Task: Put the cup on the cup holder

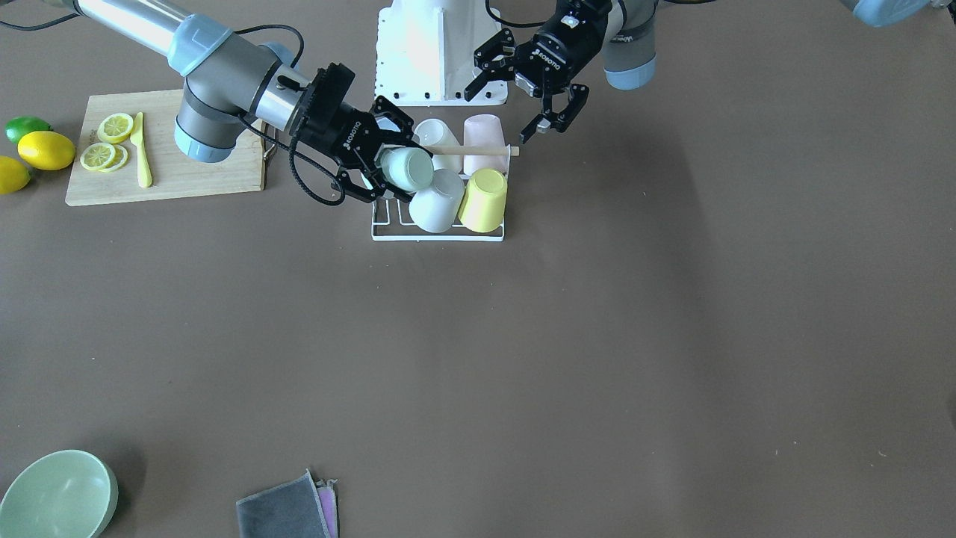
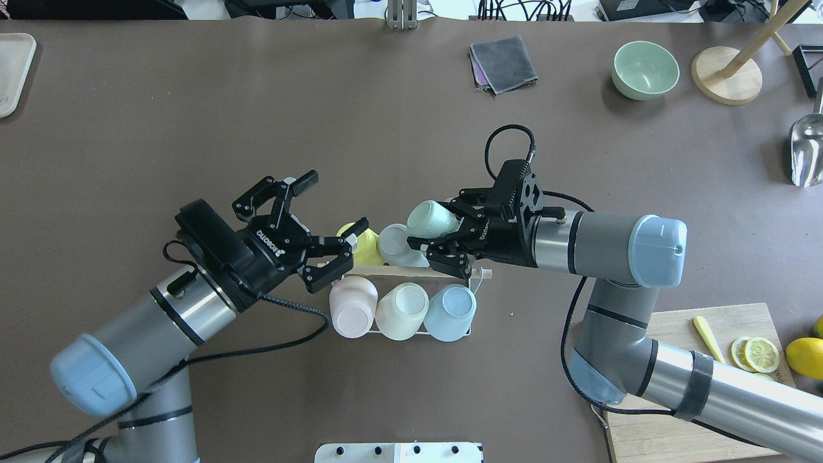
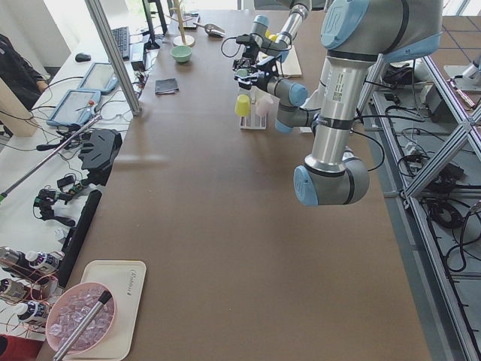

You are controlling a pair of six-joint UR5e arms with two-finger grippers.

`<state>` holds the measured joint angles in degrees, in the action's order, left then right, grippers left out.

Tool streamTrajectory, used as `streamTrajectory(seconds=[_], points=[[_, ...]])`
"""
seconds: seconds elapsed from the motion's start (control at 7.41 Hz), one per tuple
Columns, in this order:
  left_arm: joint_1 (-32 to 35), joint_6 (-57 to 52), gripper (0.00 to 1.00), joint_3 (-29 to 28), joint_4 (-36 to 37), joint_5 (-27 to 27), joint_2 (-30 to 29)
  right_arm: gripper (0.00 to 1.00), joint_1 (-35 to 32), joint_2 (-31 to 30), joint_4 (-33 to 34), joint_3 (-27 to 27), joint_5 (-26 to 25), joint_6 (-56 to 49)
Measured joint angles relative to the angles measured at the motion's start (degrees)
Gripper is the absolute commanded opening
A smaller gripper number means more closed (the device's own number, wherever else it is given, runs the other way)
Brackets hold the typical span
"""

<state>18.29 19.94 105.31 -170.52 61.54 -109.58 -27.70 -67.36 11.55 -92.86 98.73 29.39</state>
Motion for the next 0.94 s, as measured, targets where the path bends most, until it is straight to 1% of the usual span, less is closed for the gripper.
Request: streamTrajectory(seconds=[0.27, 0.4, 0.54, 0.94], points=[[10.79, 0.25, 0.98, 0.02, 8.78, 12.02, 0.22, 0.00, 0.43, -0.13, -0.60, 0.11, -0.60, -0.03], [14.97, 0.49, 0.98, -0.41, 12.89, 17.21, 0.50, 0.00, 0.43, -0.14, -0.69, 0.12, -0.69, -0.05], [18.31, 0.60, 0.98, -0.83, 16.83, 22.13, 1.00, 0.99, 0.45, -0.14, -0.72, 0.09, -0.72, -0.09], [26.09, 0.54, 0.98, -1.71, 29.48, 33.67, 1.31, 1.00, 0.37, -0.13, -0.88, -0.06, -0.74, -0.82]])
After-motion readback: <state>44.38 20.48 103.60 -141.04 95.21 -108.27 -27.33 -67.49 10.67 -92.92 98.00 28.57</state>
